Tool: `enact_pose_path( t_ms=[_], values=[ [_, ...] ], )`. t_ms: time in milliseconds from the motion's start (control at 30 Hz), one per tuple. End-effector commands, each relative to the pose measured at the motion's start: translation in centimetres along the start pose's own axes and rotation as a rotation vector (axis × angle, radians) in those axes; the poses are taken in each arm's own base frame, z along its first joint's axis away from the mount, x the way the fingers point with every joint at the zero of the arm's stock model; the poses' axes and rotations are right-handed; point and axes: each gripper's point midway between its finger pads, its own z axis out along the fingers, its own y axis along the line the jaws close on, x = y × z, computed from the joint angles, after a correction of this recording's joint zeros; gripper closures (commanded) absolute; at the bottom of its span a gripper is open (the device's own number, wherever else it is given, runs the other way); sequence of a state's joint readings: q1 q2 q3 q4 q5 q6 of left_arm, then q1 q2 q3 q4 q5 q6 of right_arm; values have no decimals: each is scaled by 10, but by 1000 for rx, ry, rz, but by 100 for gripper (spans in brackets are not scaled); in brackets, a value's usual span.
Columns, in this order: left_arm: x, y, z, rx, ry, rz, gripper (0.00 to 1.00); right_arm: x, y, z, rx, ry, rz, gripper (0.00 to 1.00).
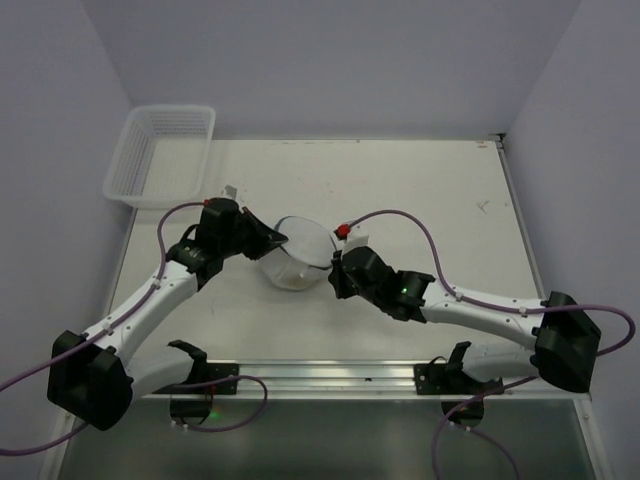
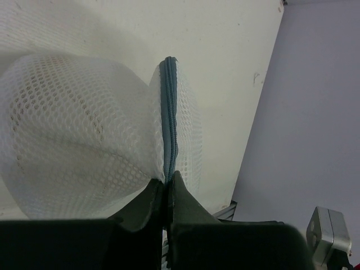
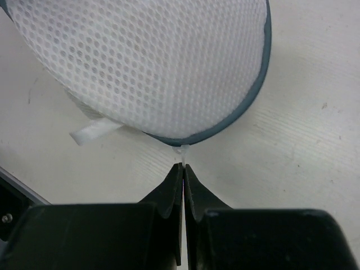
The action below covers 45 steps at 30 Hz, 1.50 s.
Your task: Unzip the laundry bag and remove the bra
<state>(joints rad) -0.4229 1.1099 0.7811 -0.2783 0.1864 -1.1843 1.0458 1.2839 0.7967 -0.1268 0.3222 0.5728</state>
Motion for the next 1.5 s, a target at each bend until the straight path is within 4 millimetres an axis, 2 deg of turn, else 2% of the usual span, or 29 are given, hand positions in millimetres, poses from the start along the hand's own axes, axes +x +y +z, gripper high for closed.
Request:
enact_pose_path(
  t_ms=[0,133,200,233,267,300,333,400,433,500,533,567,600,767,900,933,967,1100,1200,1300,1333,1400,1467],
  values=[
    [-19,-15,-3,26,-48,61,100,5,-21,-10,48,-12,33,100],
    [-26,-14,5,24,-34,152,100,20,-50,-17,99,10,93,100],
    [-29,-13,15,22,-2,226,100,18,-55,-21,89,5,120,100],
    [-29,-13,19,23,18,249,100,15,-54,-24,76,-4,120,100],
    [-30,-26,20,58,46,297,100,12,-52,-25,63,-6,115,100],
    [-28,-22,30,46,80,312,97,10,-46,-26,40,4,110,100],
    [-28,-29,33,67,97,333,86,10,-44,-26,33,15,94,100],
    [-31,-45,39,110,119,377,72,3,-28,-24,-26,31,84,100],
    [-34,-49,40,117,112,386,56,-5,-18,-22,-63,15,90,100],
    [-45,-59,39,118,66,400,31,-8,-3,-18,-112,23,89,100],
    [-48,-61,37,112,49,399,10,-19,10,-18,-156,7,97,100],
    [-53,-58,35,84,29,381,3,-17,15,-11,-160,26,96,100],
    [-53,-58,29,78,16,369,0,-20,22,-9,-178,28,99,100],
    [-43,-29,9,6,-24,235,0,-38,57,6,-275,25,113,100],
    [-21,-12,-6,33,-12,170,0,-40,66,18,-285,35,114,100],
    [-17,-9,-7,31,-6,160,0,-38,66,23,-279,45,113,100],
    [-13,-6,-8,25,-4,139,0,-43,69,23,-283,35,113,100],
    [-2,13,-4,-3,2,93,9,-48,81,28,-326,34,106,100],
    [3,13,4,5,17,87,14,-50,85,30,-336,35,97,100],
    [5,10,14,14,32,93,22,-50,85,31,-333,37,97,100],
    [6,11,16,11,36,94,31,-50,83,32,-322,34,97,100],
    [7,11,21,11,44,95,39,-50,82,31,-316,31,96,100],
    [7,11,23,17,44,97,57,-45,78,31,-304,40,94,100]
  ],
)
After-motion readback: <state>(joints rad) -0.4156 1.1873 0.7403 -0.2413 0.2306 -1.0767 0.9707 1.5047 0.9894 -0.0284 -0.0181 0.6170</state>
